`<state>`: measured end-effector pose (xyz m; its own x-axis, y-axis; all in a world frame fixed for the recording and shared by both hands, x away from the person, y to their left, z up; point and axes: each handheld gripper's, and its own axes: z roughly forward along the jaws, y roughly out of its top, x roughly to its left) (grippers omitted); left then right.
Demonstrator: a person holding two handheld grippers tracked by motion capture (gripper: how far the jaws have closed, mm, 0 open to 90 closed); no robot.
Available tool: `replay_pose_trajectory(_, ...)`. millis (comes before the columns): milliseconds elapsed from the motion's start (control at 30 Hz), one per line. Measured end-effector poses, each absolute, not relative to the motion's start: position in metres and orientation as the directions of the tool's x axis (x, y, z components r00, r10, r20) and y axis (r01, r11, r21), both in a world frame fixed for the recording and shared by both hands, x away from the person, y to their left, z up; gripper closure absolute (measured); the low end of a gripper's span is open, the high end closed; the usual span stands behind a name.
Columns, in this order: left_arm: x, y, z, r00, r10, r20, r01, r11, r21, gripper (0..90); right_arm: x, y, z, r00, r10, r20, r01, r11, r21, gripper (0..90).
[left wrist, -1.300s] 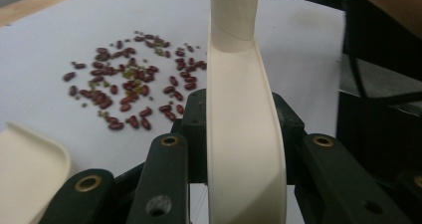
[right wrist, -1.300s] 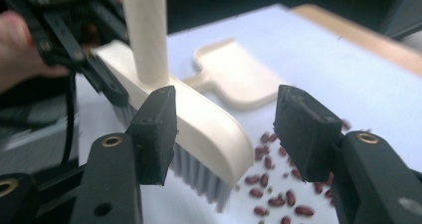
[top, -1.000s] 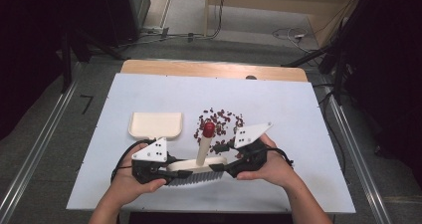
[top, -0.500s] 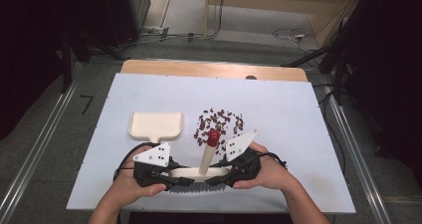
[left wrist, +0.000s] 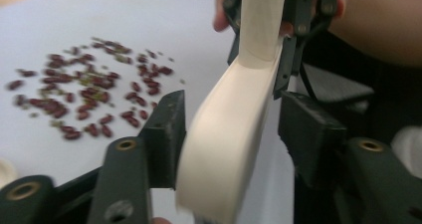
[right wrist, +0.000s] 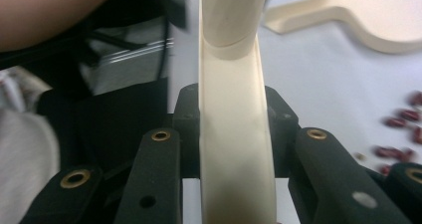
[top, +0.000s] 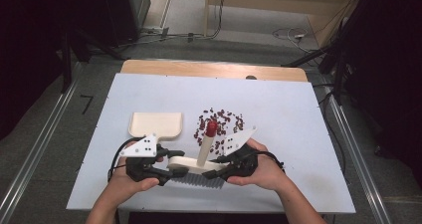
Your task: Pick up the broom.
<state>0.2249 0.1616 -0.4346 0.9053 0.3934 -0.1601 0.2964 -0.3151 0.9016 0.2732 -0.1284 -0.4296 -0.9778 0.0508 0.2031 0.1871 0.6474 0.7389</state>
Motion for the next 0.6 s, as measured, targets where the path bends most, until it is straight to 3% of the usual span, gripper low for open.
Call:
replay_pose_trajectory(200, 0.229, 0.177, -0.436, 0.855, 0.484, -0.187, 0.326, -0.22, 0.92, 26.3, 0.285, -0.14, -0.427, -0.963, 0.171, 0.209, 0.27, 0.579, 0.769, 65.8)
replay_pose_trajectory(500, 0.234, 0.197, -0.441, 0.784, 0.576, -0.231, 0.356, -0.113, 0.928, 2.0, 0.309, -0.178, -0.418, -0.869, 0.457, 0.19, 0.397, 0.415, 0.819, 65.8)
replay_pose_trajectory(600, 0.234, 0.204, -0.444, 0.75, 0.616, -0.241, 0.354, -0.067, 0.933, 0.2, 0.313, -0.187, -0.416, -0.837, 0.52, 0.171, 0.407, 0.382, 0.83, 65.8)
